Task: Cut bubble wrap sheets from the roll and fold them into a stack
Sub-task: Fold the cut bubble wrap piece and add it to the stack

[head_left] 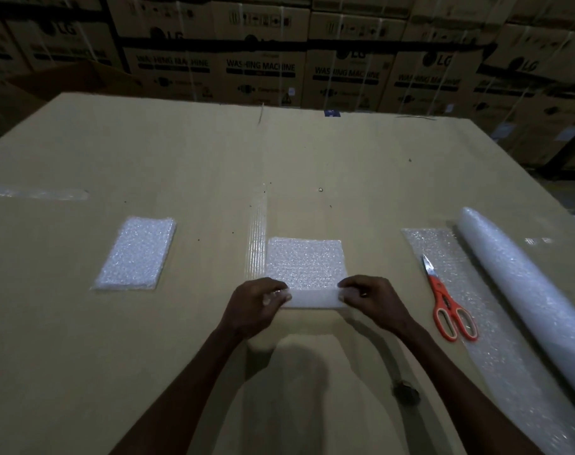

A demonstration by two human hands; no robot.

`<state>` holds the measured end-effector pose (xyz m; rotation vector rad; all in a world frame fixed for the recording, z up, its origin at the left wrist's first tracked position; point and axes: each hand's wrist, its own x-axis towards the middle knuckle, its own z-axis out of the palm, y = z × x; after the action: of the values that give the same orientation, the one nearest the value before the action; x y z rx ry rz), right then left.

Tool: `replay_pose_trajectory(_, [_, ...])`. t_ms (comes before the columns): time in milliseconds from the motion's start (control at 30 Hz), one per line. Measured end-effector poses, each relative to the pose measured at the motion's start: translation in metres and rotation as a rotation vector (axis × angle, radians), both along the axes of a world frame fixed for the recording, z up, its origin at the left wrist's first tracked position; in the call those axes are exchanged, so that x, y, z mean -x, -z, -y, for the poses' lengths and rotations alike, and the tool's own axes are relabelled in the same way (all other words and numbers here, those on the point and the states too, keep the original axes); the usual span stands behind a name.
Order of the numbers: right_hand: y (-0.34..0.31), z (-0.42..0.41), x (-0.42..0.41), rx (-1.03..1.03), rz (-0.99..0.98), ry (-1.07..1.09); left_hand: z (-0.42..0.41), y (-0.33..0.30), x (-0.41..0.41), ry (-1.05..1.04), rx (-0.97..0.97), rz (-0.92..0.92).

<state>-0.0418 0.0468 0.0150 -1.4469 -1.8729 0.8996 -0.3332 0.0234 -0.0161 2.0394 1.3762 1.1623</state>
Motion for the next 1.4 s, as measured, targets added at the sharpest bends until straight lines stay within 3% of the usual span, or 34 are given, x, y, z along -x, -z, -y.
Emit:
replay_pose_trajectory(133, [-0.008,-0.024,0.001,0.045,-0.198,0.115,-0.027,-0.014,0.000,-0.034,0.152,0.164])
replay_pose_trajectory(233, [-0.005,-0.050,0.010,0.063,-0.234,0.204,-0.056,-0.016,0.002,-0.060,0.214,0.123])
replay_pose_trajectory(400, [0.008,-0.092,0.024,0.050,-0.100,0.303,-0.098,-0.012,0.003,-0.161,0.166,-0.240])
replay_pose_trajectory(533, [0.013,-0.112,0.033,0.014,0.027,0.376,-0.118,-0.010,-0.001,-0.265,0.208,-0.266])
replay_pose_trajectory(900, [0.028,-0.128,0.038,0.028,0.179,0.476,-0.139,-0.004,-0.001,-0.188,0.216,-0.464])
replay_pose_trajectory(1067, [0.018,-0.125,0.039,-0.119,0.210,0.498,-0.139,-0.011,-0.005,-0.223,0.201,-0.550])
replay_pose_trajectory(1233, [0.007,-0.094,0.069,-0.285,0.251,0.369,-0.142,-0.013,-0.010,-0.237,0.211,-0.626])
replay_pose_trajectory(1400, [0.024,-0.068,0.099,-0.001,0.428,0.143,-0.144,-0.005,-0.016,-0.202,0.113,-0.631])
